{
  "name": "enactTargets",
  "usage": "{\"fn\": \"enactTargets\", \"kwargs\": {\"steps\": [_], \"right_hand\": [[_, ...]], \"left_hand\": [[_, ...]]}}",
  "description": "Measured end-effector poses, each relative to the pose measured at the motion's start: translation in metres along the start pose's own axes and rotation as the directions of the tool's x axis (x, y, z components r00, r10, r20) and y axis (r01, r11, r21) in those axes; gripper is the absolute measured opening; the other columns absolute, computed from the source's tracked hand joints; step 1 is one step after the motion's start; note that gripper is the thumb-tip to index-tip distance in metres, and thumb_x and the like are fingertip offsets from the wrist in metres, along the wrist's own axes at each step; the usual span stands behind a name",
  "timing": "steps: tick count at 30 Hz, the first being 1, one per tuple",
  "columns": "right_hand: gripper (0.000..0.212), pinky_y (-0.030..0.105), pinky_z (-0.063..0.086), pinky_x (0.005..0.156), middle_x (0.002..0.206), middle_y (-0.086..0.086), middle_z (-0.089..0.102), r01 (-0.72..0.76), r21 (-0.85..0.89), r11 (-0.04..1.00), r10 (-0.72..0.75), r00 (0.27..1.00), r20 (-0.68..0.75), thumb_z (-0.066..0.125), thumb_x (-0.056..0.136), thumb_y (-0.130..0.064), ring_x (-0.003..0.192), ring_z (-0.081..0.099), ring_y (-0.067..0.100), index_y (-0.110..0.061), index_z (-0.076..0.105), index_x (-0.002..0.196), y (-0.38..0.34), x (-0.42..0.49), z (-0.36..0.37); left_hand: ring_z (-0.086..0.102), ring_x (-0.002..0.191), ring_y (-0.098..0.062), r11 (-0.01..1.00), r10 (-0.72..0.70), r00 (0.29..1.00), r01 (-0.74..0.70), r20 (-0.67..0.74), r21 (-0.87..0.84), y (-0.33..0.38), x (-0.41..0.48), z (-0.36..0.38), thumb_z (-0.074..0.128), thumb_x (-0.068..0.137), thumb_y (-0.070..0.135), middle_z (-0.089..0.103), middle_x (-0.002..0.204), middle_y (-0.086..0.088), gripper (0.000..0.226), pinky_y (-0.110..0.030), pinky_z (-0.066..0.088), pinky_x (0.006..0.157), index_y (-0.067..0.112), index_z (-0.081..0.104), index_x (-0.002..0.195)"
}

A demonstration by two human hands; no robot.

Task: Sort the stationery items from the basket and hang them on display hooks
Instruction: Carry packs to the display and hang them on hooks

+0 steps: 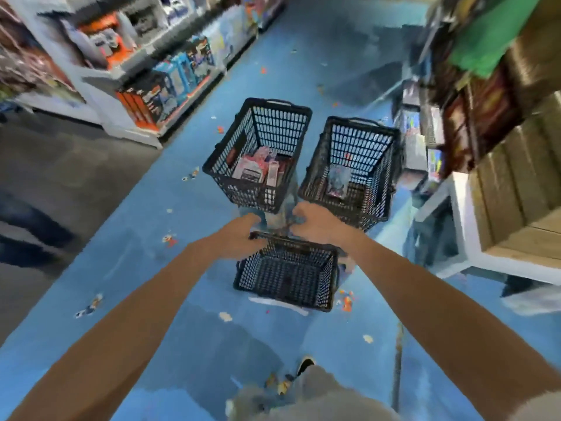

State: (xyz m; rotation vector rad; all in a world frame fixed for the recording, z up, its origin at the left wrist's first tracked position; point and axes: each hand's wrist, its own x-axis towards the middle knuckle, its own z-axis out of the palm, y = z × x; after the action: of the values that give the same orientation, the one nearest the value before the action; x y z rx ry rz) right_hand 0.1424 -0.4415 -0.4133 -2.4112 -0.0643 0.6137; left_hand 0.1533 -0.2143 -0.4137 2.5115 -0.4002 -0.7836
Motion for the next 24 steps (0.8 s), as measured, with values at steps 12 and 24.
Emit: {"fn": "enactTargets", "kwargs": {"steps": [12,24], "right_hand": [[0.046,0.046,0.051,0.095,0.137,0.021,0.059,-0.259,0.282,0.924,0.334,0.905,-0.263,0.065,0.100,-0.026,0.119,0.062,0.039,-0.003,0.052,0.138,0.113,0.055,-0.130],[0.043,0.038,0.046,0.086,0.121,0.000,0.055,-0.376,0.575,0.727,0.562,0.807,-0.182,0.066,0.095,-0.024,0.110,0.054,0.023,-0.008,0.049,0.132,0.235,0.152,-0.191]], "left_hand": [[0.048,0.139,-0.033,0.966,0.213,0.949,-0.240,0.234,0.098,0.113,0.203,-0.065,0.060,0.103,0.039,0.041,0.159,-0.015,0.072,-0.046,0.045,0.109,0.008,0.027,0.159],[0.059,0.110,-0.026,0.968,0.209,0.911,-0.244,0.355,0.055,0.175,0.392,-0.052,0.061,0.103,0.030,0.058,0.123,-0.006,0.038,-0.034,0.046,0.080,0.016,0.047,0.135]]}}
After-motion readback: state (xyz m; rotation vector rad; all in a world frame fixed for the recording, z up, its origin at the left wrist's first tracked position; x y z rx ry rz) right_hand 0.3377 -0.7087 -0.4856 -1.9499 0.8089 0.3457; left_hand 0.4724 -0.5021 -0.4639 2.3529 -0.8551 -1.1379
